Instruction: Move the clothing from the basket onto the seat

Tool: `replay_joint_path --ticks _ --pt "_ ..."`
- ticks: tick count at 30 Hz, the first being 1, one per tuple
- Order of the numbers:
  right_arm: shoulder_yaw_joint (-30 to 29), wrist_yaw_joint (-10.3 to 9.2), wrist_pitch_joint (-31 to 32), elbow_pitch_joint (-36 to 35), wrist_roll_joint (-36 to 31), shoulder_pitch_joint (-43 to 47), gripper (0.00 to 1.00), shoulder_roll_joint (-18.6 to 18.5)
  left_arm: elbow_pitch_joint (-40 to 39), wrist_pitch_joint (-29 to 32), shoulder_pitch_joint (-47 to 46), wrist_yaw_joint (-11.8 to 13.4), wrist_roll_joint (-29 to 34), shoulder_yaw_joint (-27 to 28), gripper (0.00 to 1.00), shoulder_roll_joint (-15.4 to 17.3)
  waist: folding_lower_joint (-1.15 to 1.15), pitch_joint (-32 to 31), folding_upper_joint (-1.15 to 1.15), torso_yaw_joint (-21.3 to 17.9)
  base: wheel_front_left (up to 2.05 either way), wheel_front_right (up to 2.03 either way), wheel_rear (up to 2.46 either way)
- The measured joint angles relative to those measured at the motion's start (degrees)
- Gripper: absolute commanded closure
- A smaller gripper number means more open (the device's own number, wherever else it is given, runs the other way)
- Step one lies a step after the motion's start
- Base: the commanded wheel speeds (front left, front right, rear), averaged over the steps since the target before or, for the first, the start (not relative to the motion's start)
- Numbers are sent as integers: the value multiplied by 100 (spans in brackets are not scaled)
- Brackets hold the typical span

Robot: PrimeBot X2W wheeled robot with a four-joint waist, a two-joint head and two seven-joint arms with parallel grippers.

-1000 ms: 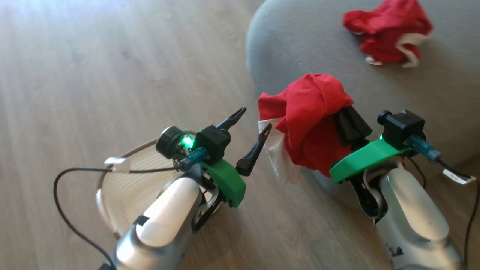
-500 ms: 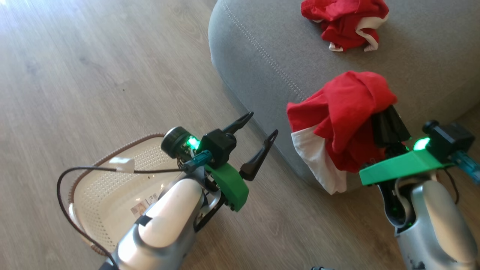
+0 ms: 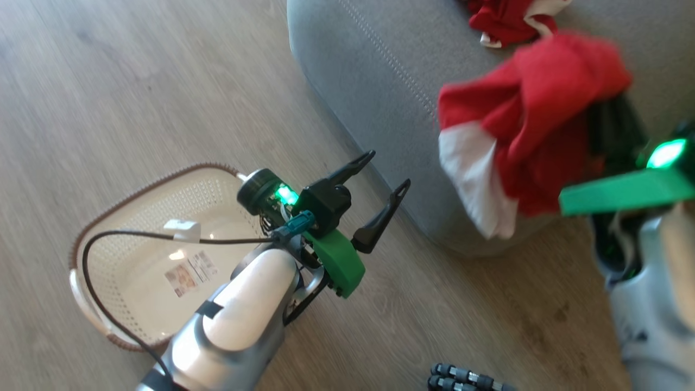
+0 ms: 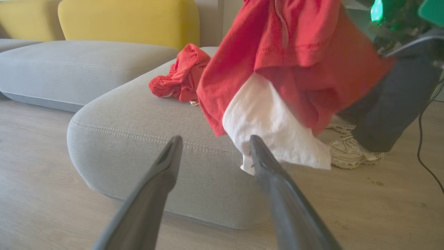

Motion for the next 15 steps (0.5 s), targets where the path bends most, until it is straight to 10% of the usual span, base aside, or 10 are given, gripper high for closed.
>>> replay_joint_path --ticks 15 --pt "-29 1 0 400 -277 -2470 100 -1189 55 0 -187 0 283 82 0 257 1 962 0 82 0 0 0"
